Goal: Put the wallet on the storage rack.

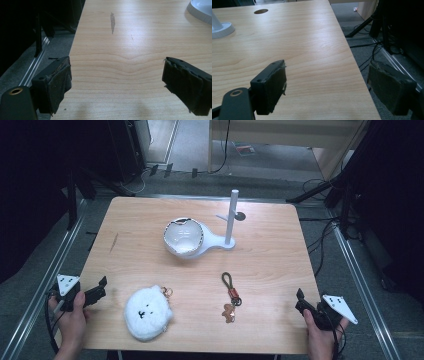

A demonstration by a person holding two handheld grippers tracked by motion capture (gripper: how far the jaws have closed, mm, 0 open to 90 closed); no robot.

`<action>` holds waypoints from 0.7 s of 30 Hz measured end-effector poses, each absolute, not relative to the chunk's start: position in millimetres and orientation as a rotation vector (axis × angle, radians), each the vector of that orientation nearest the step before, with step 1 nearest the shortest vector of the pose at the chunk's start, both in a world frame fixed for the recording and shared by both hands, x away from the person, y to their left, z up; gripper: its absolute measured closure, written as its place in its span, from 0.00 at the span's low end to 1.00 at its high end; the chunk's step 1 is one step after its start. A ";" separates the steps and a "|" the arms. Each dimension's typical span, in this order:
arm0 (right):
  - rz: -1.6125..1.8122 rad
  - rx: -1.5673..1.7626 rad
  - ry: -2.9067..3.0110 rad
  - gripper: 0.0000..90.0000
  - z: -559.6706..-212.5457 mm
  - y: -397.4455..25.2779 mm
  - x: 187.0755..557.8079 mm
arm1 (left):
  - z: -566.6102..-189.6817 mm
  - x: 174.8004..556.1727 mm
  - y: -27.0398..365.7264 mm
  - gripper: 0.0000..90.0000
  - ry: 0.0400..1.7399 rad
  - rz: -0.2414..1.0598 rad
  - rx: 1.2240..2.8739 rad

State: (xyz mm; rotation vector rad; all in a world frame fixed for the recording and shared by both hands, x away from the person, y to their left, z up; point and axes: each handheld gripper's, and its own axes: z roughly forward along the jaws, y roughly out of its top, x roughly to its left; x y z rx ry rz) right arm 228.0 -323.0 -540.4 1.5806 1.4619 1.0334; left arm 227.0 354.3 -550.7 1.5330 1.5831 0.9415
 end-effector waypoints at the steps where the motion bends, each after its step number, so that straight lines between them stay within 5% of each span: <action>1: 1.031 1.582 1.458 0.18 -539.7 -322.6 227.6 | -550.7 227.2 354.3 0.11 1.583 0.942 1.532; 21: 1.067 1.450 1.651 0.17 -507.1 -256.4 222.5 | -550.8 227.7 354.3 0.11 1.588 0.940 1.530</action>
